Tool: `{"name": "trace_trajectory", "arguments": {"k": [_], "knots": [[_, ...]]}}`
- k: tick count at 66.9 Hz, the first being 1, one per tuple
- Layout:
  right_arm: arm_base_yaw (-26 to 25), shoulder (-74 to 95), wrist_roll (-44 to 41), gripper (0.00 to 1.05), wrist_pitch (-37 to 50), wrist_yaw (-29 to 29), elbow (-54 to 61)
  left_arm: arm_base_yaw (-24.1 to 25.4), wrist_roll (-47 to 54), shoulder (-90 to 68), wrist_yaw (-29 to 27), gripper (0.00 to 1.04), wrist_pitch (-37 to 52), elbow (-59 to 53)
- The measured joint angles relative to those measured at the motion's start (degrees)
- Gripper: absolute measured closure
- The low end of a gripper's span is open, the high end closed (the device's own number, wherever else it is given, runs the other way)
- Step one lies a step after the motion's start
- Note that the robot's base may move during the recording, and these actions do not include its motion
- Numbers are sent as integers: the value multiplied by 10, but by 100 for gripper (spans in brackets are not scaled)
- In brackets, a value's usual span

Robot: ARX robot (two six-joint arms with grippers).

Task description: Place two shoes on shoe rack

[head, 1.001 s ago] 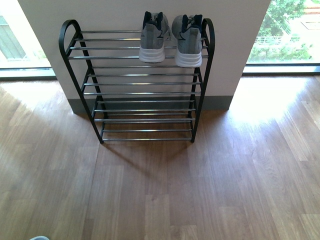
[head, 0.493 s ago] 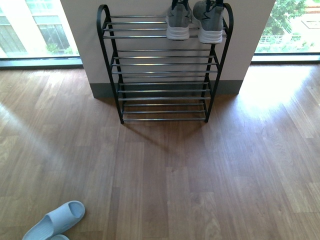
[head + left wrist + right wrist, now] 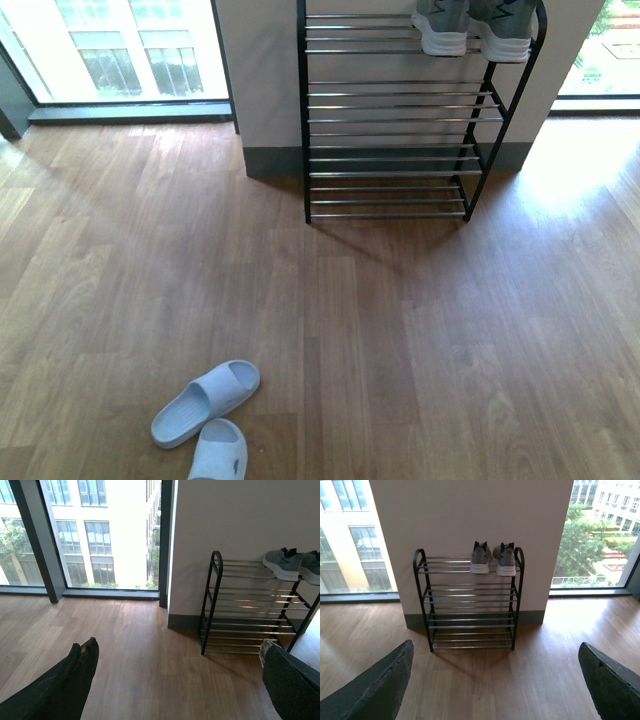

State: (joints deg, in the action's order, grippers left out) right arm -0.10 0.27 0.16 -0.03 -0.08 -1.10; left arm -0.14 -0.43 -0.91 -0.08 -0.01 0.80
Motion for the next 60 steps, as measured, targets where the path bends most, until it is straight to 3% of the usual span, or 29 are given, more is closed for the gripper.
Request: {"name": "trace_trajectory", "arguments": {"k": [60], "knots": [[0, -1, 0, 9, 0, 1, 0, 0, 0, 0, 0, 9, 0, 0]]}}
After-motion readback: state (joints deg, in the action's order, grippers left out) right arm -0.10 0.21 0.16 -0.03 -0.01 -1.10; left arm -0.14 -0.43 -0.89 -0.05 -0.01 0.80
